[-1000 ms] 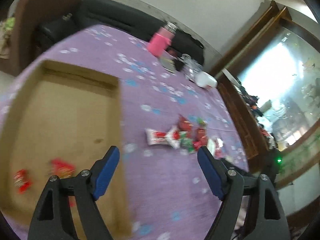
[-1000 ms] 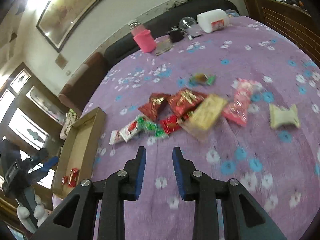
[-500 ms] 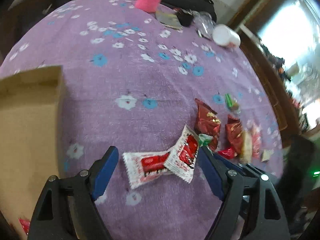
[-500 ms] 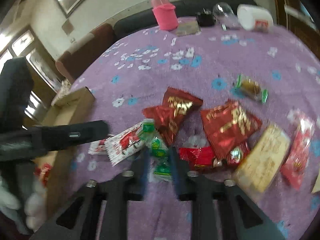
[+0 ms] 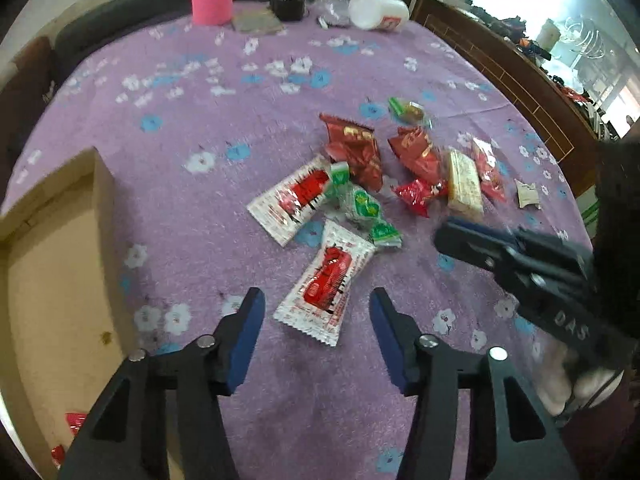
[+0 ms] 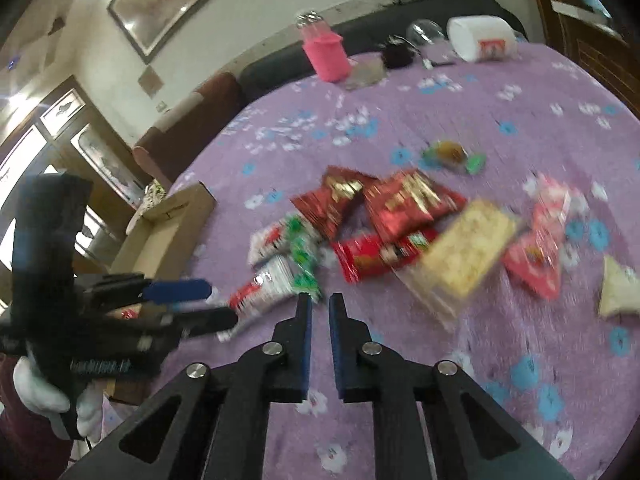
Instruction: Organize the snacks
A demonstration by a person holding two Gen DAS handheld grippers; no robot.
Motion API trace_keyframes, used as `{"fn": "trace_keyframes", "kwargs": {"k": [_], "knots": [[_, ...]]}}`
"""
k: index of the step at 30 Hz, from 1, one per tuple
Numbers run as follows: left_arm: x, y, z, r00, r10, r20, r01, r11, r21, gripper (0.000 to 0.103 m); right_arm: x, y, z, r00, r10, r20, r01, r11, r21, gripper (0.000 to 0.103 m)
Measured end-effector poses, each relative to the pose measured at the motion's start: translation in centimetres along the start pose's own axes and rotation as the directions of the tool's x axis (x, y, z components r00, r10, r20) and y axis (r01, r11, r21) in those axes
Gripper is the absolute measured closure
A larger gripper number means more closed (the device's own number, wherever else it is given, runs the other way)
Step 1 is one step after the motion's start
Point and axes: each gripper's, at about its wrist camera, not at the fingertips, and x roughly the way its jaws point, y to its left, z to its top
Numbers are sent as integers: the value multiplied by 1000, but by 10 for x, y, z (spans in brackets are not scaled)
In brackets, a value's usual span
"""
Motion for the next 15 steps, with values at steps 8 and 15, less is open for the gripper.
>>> {"fn": "trace_keyframes", "kwargs": {"k": [8, 15], "knots": [[20, -17, 6, 998, 63, 7, -64, 995, 71, 36, 60, 11, 33, 996, -30, -85, 29, 999, -17, 72], [48, -37, 13, 992, 129, 2, -128, 984, 122, 36, 56, 8, 26, 996, -46, -80, 46, 999, -14, 83]]}}
